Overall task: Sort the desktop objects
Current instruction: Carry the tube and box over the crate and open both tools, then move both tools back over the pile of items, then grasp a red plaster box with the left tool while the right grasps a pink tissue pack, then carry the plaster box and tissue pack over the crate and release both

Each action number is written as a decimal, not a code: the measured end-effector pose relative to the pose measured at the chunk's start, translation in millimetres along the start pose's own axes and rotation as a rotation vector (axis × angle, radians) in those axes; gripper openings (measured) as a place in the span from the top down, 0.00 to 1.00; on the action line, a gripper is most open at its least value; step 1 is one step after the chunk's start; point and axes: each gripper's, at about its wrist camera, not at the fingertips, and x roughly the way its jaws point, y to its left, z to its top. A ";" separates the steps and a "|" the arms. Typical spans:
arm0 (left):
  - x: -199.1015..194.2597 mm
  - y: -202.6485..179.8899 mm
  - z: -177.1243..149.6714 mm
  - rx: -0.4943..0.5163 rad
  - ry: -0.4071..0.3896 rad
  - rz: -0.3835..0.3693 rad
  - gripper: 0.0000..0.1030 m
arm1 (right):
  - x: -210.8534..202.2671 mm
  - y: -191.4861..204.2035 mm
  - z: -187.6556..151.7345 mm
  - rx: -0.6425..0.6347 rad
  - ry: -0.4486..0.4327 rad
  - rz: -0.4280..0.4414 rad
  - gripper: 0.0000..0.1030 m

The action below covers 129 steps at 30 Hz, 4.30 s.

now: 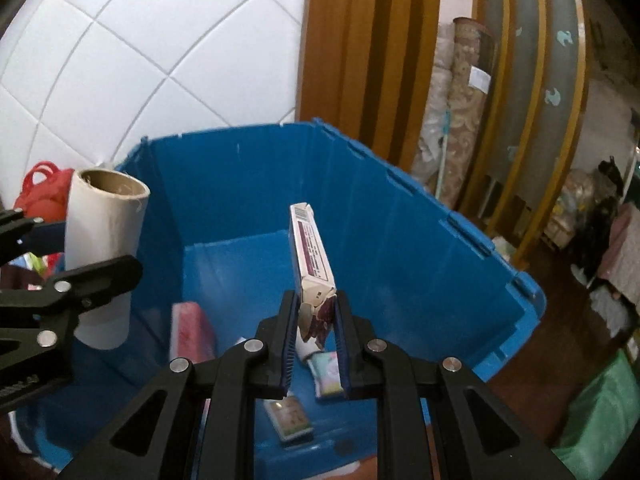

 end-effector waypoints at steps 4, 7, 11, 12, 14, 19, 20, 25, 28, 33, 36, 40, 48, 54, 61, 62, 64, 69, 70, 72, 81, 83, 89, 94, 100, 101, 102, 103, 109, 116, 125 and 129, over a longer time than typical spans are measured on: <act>3.0 -3.6 0.3 -0.007 0.019 0.038 0.54 | 9.2 -7.4 -5.5 -0.024 0.022 -0.008 0.82; -1.2 -1.6 0.7 -0.022 -0.002 0.070 0.41 | 14.8 -11.4 -8.4 -0.030 0.036 -0.012 0.82; -7.7 2.1 -1.2 -0.045 -0.029 0.096 0.25 | 15.9 -14.6 -9.3 -0.035 0.036 -0.010 0.64; -8.9 3.9 -1.9 -0.052 -0.034 0.097 0.24 | 14.7 -14.5 -9.3 -0.036 0.033 -0.013 0.43; -12.8 8.5 -3.7 -0.066 -0.043 0.100 0.24 | 12.4 -15.1 -7.5 -0.037 0.022 -0.020 0.18; -30.9 26.1 -10.9 -0.097 -0.093 0.105 0.24 | -6.6 -6.5 -5.0 -0.034 -0.021 -0.044 0.02; -35.5 31.4 -12.9 -0.104 -0.103 0.107 0.24 | -11.5 -3.8 -3.7 -0.030 -0.030 -0.043 0.00; -63.8 64.1 -34.6 -0.140 -0.153 0.131 0.24 | -46.6 22.9 4.5 -0.027 -0.102 0.017 0.00; -79.6 91.1 -52.3 -0.172 -0.168 0.178 0.24 | -62.8 50.1 10.8 -0.031 -0.142 0.072 0.00; -104.5 147.6 -90.6 -0.255 -0.174 0.298 0.24 | -69.7 111.8 19.3 -0.078 -0.155 0.182 0.00; -114.5 188.7 -119.9 -0.308 -0.147 0.367 0.24 | -69.0 156.8 22.0 -0.124 -0.149 0.261 0.00; -122.0 244.5 -167.4 -0.376 -0.080 0.441 0.24 | -65.8 218.6 20.9 -0.190 -0.131 0.350 0.00; -120.0 348.2 -303.5 -0.494 0.129 0.584 0.24 | -20.8 332.4 -1.8 -0.240 0.007 0.483 0.00; -118.0 409.6 -404.5 -0.658 0.278 0.616 0.24 | 35.5 392.5 -40.2 -0.263 0.197 0.502 0.00; -94.5 435.2 -468.6 -0.746 0.378 0.599 0.24 | 68.6 438.2 -71.7 -0.289 0.322 0.522 0.00; -88.8 436.5 -473.7 -0.752 0.388 0.583 0.24 | 71.5 445.0 -75.5 -0.298 0.335 0.524 0.00; -76.6 438.3 -478.9 -0.754 0.399 0.565 0.25 | 77.4 458.2 -82.2 -0.315 0.358 0.530 0.00; -49.1 440.5 -479.9 -0.736 0.428 0.549 0.29 | 93.0 480.0 -93.6 -0.336 0.406 0.535 0.00; -45.2 443.2 -481.5 -0.752 0.431 0.535 0.46 | 95.3 482.9 -94.3 -0.336 0.410 0.534 0.00; -45.3 447.0 -481.1 -0.790 0.417 0.484 0.57 | 101.7 489.5 -95.1 -0.338 0.420 0.533 0.00; -54.6 446.7 -424.2 -0.704 0.292 0.544 0.57 | 136.4 519.1 -94.0 -0.312 0.467 0.561 0.00; -51.1 450.6 -412.1 -0.689 0.283 0.557 0.57 | 147.4 527.8 -92.5 -0.303 0.482 0.568 0.00; -57.7 461.7 -398.8 -0.664 0.260 0.575 0.57 | 180.5 551.6 -89.9 -0.273 0.520 0.577 0.01; -70.1 471.1 -390.2 -0.654 0.220 0.574 0.57 | 185.7 564.2 -91.8 -0.282 0.545 0.607 0.50; -86.8 454.0 -362.5 -0.620 0.152 0.549 0.57 | 142.7 559.4 -75.0 -0.356 0.433 0.601 0.52; -88.9 450.3 -358.7 -0.615 0.143 0.546 0.57 | 132.4 555.4 -69.7 -0.364 0.407 0.605 0.52; -92.0 445.4 -352.4 -0.606 0.131 0.544 0.57 | 120.6 549.6 -63.6 -0.367 0.376 0.608 0.52; -94.9 440.3 -345.4 -0.597 0.115 0.540 0.57 | 110.7 543.7 -58.2 -0.367 0.351 0.611 0.52; -109.1 399.8 -291.6 -0.524 0.025 0.497 0.57 | 50.0 495.2 -21.7 -0.337 0.184 0.577 0.52; -115.6 334.9 -214.6 -0.411 -0.096 0.394 0.57 | -22.0 405.9 17.3 -0.274 -0.008 0.460 0.52; -105.6 228.2 -111.7 -0.265 -0.219 0.246 0.57 | -72.7 270.0 47.3 -0.159 -0.163 0.277 0.52; -94.0 177.0 -71.7 -0.215 -0.240 0.189 0.57 | -86.8 207.1 57.7 -0.120 -0.211 0.186 0.52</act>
